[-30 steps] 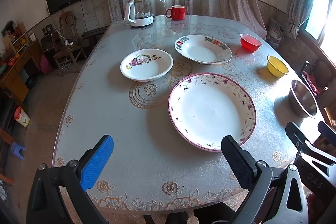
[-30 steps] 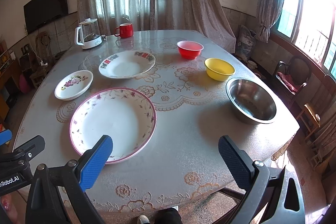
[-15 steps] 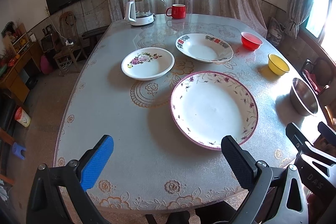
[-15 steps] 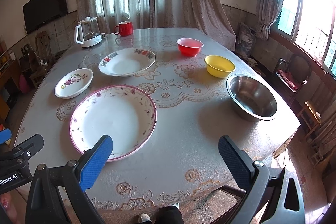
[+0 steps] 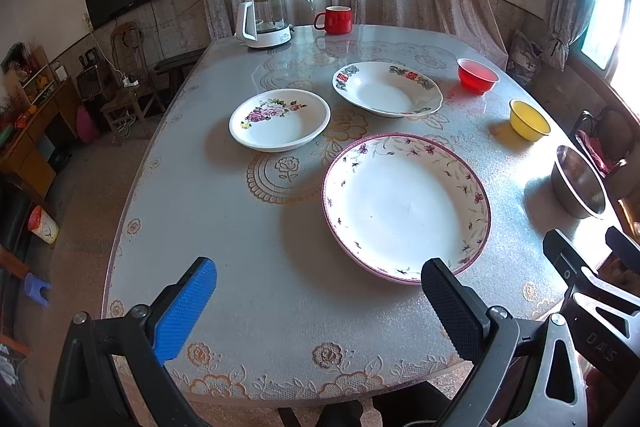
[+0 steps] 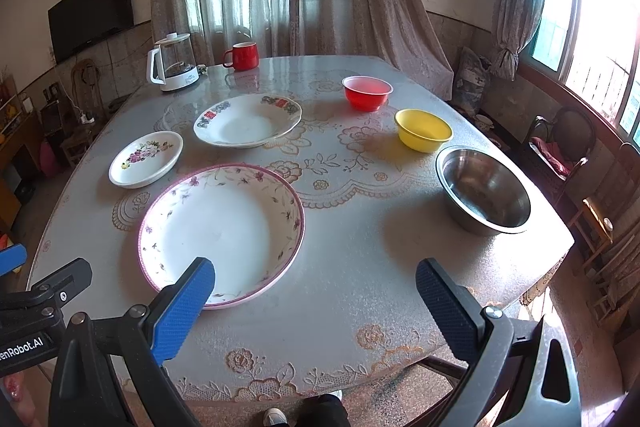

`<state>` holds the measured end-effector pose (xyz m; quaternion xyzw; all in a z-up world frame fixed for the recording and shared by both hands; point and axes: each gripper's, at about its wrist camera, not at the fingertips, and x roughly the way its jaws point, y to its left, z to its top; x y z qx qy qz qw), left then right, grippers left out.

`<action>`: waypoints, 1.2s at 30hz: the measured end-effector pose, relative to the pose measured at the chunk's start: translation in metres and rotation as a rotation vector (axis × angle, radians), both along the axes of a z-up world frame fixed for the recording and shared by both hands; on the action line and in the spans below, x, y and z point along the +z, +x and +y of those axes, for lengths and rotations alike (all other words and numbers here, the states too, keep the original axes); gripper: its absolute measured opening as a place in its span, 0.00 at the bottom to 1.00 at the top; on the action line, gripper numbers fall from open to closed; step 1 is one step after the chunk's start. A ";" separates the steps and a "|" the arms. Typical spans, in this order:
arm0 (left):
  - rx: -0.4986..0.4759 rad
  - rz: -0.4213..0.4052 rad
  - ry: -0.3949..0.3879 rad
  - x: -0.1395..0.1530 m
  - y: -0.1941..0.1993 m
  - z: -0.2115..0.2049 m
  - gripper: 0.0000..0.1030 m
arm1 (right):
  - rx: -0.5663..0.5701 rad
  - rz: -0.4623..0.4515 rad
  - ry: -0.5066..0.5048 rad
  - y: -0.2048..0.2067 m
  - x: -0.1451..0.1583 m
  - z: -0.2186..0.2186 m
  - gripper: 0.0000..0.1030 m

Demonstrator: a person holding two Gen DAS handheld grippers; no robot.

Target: Organize plates and bowls

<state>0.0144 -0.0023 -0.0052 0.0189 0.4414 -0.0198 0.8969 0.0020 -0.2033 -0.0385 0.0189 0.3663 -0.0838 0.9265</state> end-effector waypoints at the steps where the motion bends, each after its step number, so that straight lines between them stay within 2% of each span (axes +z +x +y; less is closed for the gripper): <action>1: 0.001 0.000 -0.002 0.000 0.000 0.001 1.00 | 0.000 -0.002 0.000 0.000 0.000 0.000 1.00; 6: 0.004 0.012 -0.018 -0.002 0.004 0.004 1.00 | 0.011 0.008 0.000 0.004 -0.002 0.001 1.00; 10: 0.027 0.024 -0.051 -0.006 0.011 0.013 1.00 | 0.017 0.049 -0.010 0.012 -0.008 0.000 1.00; 16: 0.045 0.006 -0.002 -0.006 0.018 0.017 1.00 | 0.017 0.067 0.001 0.017 -0.013 -0.005 1.00; 23: -0.005 -0.050 0.079 -0.007 0.022 0.006 1.00 | 0.084 0.056 -0.005 0.026 -0.015 -0.002 1.00; 36: -0.009 0.081 -0.004 -0.031 0.044 0.010 1.00 | 0.105 0.107 0.024 0.043 -0.031 -0.008 1.00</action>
